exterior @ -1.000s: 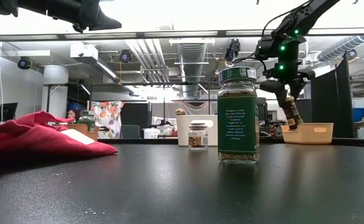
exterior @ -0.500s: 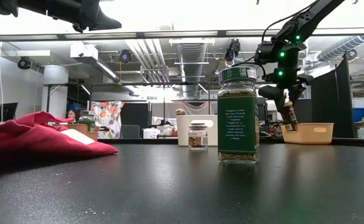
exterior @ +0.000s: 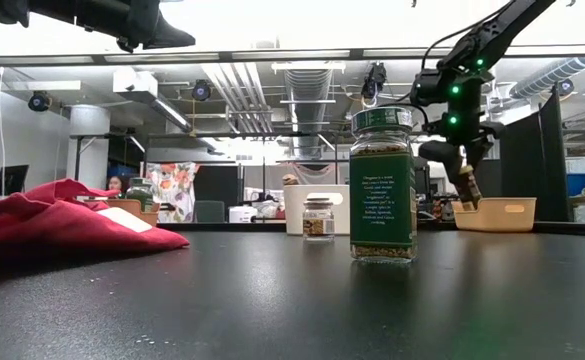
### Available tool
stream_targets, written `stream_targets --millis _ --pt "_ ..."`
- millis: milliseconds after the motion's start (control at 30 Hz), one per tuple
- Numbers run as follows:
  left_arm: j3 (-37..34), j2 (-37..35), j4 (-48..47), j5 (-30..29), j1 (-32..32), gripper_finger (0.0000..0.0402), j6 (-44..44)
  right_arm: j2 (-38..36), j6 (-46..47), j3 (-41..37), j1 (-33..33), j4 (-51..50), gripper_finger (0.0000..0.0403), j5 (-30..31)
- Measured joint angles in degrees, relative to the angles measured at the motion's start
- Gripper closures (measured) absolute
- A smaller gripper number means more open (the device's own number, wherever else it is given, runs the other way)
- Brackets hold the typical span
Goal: Sort spices by type
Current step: Put the top yellow seasoning bottle into the yellow bin
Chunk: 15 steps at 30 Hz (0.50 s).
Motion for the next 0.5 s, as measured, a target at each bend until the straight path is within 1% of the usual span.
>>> stream_targets --millis 500 --pt "0.0 0.0 0.0 0.0 0.0 0.0402 0.2 0.0 2.3 -1.4 0.0 1.2 0.0181 -0.2"
